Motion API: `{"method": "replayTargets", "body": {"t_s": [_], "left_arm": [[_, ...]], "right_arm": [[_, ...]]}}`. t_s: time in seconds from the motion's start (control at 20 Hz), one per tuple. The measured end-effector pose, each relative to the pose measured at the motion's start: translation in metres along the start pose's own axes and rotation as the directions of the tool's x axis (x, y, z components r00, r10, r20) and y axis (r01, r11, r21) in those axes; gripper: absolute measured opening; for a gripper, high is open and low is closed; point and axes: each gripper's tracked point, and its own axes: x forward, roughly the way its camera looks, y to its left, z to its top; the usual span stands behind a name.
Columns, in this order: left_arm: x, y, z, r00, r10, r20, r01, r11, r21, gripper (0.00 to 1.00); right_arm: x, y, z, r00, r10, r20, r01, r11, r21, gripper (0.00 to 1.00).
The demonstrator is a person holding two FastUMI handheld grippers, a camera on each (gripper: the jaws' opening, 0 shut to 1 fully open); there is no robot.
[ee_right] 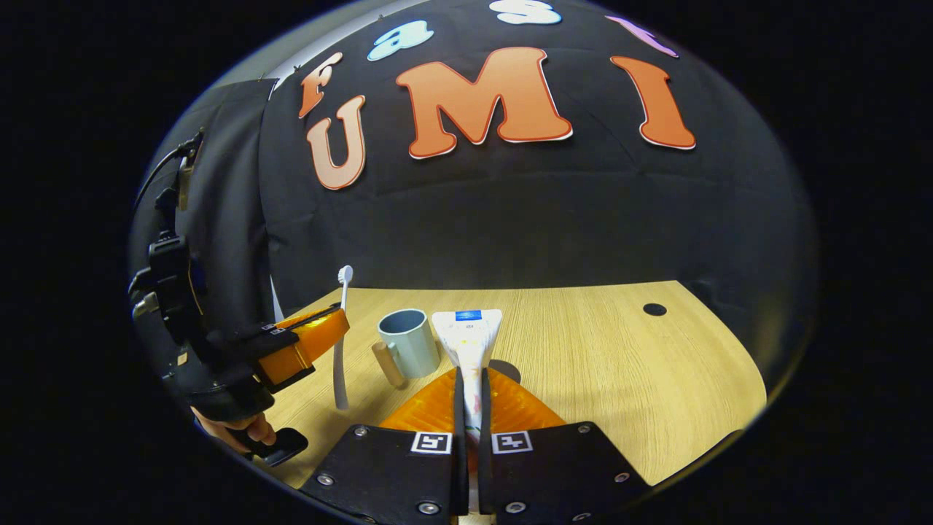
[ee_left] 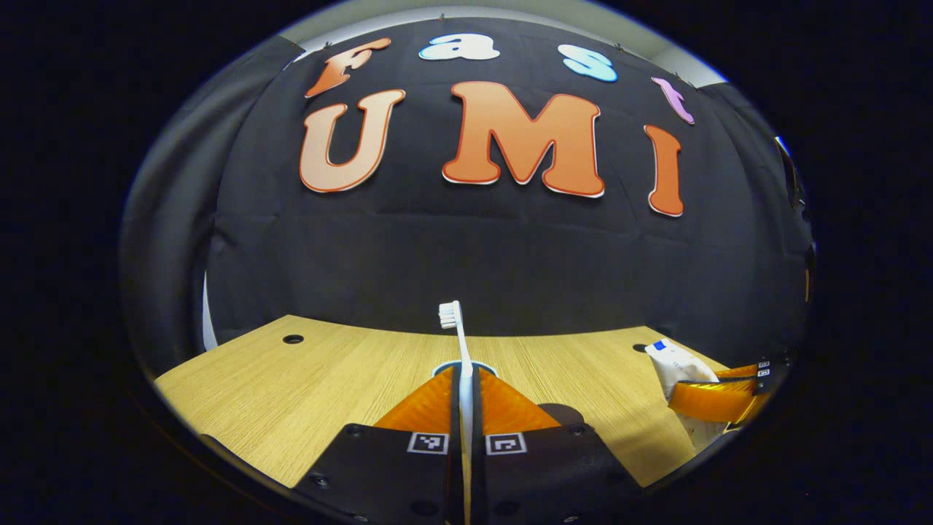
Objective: Put the toothbrush and toothpaste on the desktop into the cup, then pick up the cup and place it on the coaster on the desktop.
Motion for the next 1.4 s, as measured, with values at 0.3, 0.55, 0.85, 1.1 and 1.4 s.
{"method": "replayTargets", "body": {"t_s": [0.3,0.55,0.85,1.1,1.4], "left_arm": [[0.024,0.022,0.028,0.993,0.054,0.11,-0.055,0.998,0.005,0.04],[0.048,0.037,0.05,0.986,0.056,0.159,-0.053,0.998,-0.022,0.04],[0.084,0.037,0.065,0.979,0.025,0.2,-0.015,0.999,-0.048,0.04],[0.107,0.024,0.058,0.979,-0.017,0.202,0.027,0.999,-0.046,0.04],[0.13,0.019,0.03,0.987,-0.034,0.155,0.04,0.999,-0.037,0.04]], "right_arm": [[0.001,-0.002,0.028,0.996,-0.012,0.085,0.015,0.999,-0.038,0.05],[-0.001,-0.007,0.038,0.992,-0.013,0.126,0.02,0.998,-0.054,0.05],[0.003,-0.023,0.045,0.989,-0.045,0.141,0.055,0.996,-0.071,0.06],[0.013,-0.028,0.046,0.989,-0.052,0.137,0.063,0.995,-0.078,0.06],[0.024,-0.025,0.045,0.99,-0.037,0.137,0.046,0.997,-0.063,0.05]]}}
